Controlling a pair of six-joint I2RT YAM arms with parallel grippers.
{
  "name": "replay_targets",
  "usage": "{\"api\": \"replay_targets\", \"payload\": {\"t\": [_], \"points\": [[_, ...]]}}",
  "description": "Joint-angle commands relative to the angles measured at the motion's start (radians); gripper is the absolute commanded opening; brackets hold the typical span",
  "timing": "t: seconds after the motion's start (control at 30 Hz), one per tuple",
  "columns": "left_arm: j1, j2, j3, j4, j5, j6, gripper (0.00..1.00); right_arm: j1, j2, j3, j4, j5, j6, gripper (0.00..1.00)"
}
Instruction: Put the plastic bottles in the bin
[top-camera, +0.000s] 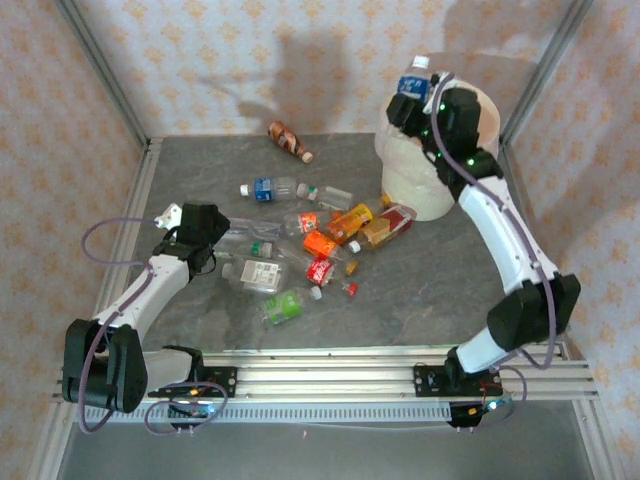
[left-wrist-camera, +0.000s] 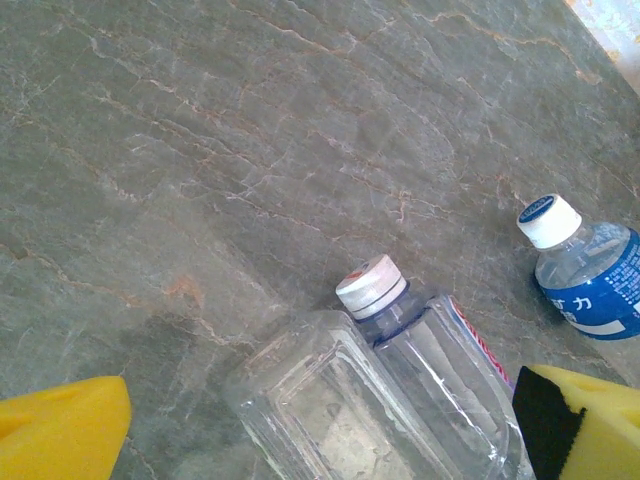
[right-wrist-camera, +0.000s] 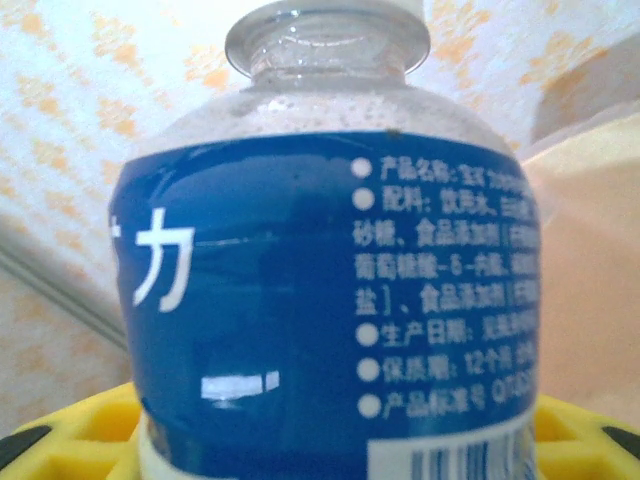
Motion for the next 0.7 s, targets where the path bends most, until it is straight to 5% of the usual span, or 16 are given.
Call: {"api": "replay_targets", "payload": {"t": [0.0,0.23,0.33,0.57,0.67], "points": [[0.003,-0.027,0.003,-0.044,-0.013,-0.042,1.00,-0.056,0.096,0.170,-0.159,-0.122,-0.084,0.43],[0.011,-0.011,0.011,-0.104,-0.012,-0.037,1.00,-0.137,0.297,0.402,-0.312,-0.116,-0.117,0.47],[0.011,0.007,0.047,-0.189,-0.027,-0.027,1.00,-0.149,0.352,0.440,-0.334,-0.211,-0.176,0.49],[0.011,-0.096,-0.052,-0.064,0.049,0.000,1.00,-0.158,0.453,0.536,-0.470,-0.253,-0.283,0.53],[0.011,-0.123,-0.082,-0.050,0.061,-0.039,1.00,-0.185,0.475,0.534,-0.460,-0.419,-0.233,0.63]]}}
